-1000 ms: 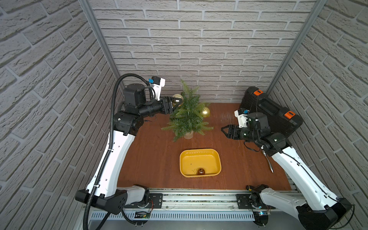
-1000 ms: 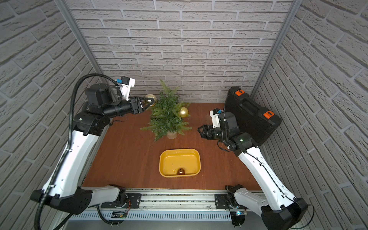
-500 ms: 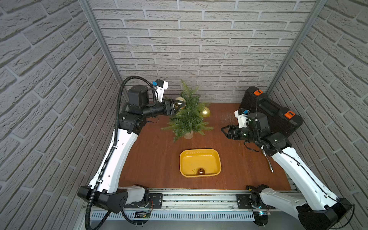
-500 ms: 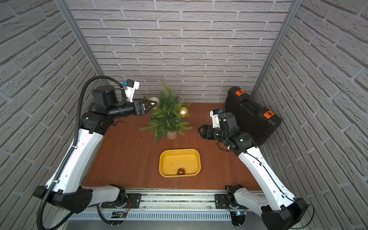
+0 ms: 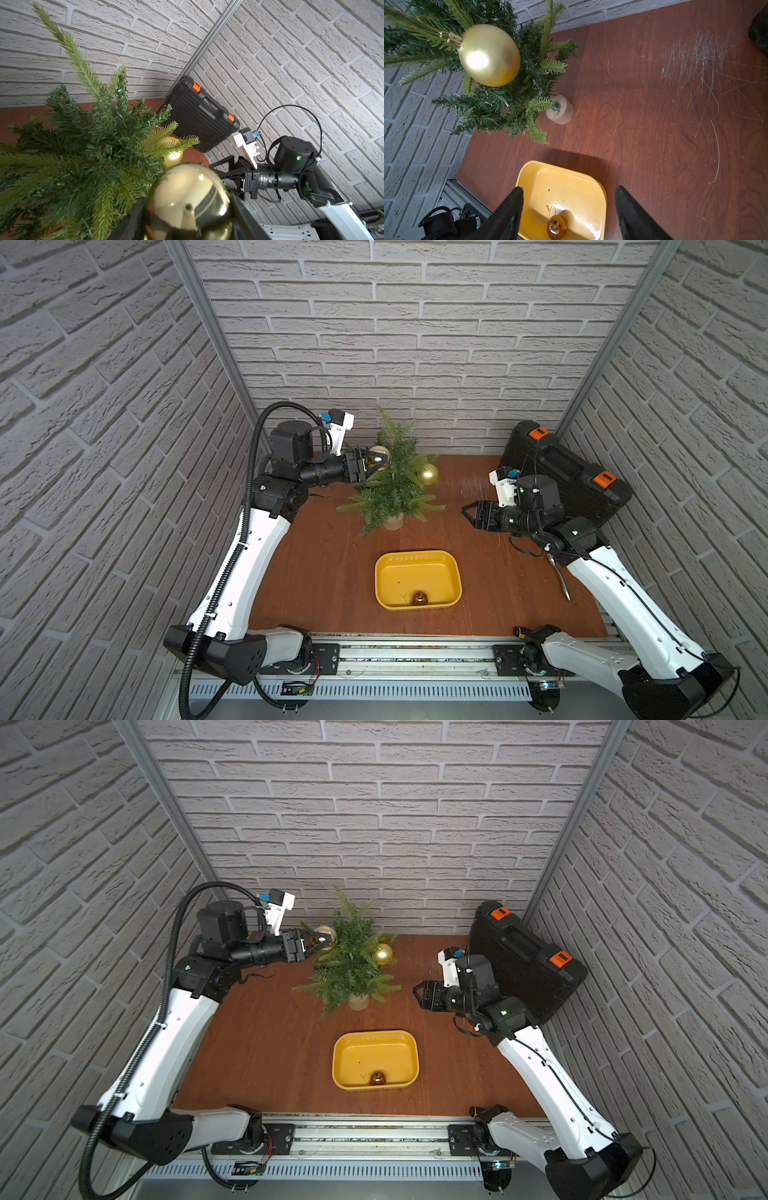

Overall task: Decorate the small christmas tree with ornaments
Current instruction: Hang an ornament on the christmas tree.

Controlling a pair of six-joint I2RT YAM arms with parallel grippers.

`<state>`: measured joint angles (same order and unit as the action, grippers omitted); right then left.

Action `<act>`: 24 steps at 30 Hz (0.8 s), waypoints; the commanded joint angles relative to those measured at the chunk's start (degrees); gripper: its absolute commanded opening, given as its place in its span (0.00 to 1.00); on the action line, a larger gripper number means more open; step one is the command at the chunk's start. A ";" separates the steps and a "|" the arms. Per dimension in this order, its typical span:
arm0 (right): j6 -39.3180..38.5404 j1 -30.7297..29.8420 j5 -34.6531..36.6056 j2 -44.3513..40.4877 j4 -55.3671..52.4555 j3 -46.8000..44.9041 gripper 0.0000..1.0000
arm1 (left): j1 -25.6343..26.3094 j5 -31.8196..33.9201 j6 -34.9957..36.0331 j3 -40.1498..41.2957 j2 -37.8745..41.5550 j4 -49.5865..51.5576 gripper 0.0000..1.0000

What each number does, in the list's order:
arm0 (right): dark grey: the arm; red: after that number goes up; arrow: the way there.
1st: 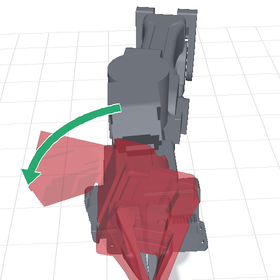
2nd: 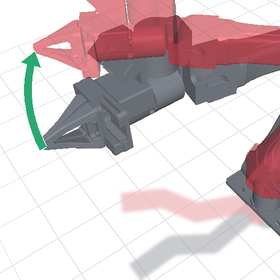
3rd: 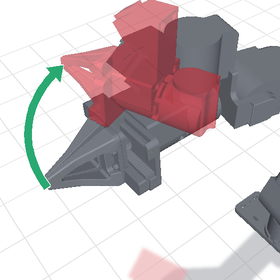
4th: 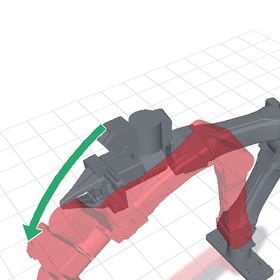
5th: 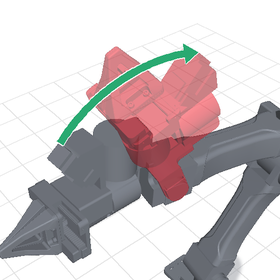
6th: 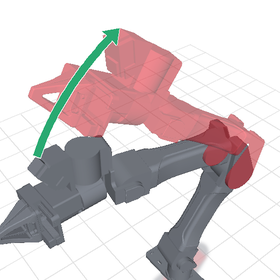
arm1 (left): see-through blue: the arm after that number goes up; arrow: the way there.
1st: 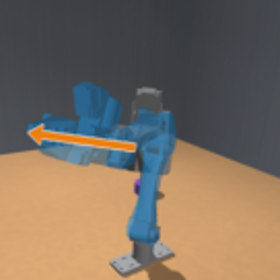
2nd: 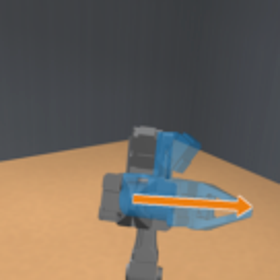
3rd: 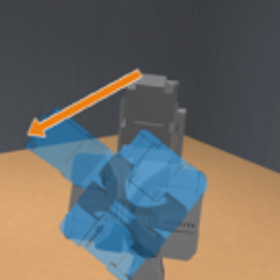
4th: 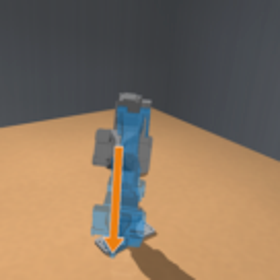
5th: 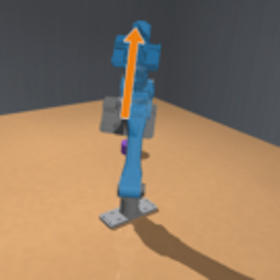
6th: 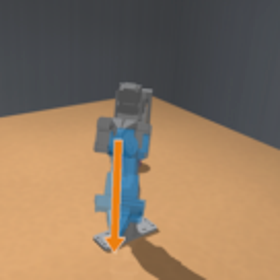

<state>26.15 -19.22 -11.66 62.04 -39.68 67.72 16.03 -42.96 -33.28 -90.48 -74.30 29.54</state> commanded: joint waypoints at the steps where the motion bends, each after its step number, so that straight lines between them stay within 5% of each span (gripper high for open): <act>1: -0.06 0.28 0.06 -0.88 0.82 -0.40 0.71 | -0.39 -1.30 -0.47 0.48 2.22 -3.07 0.50; 24: 0.14 0.33 -0.56 -0.67 1.29 -0.22 0.71 | 1.50 -3.14 -2.05 1.73 1.84 -4.58 0.51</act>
<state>26.20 -19.22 -11.84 62.04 -39.68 67.70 16.78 -44.40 -34.74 -89.21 -72.55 28.27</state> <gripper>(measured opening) 0.706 0.599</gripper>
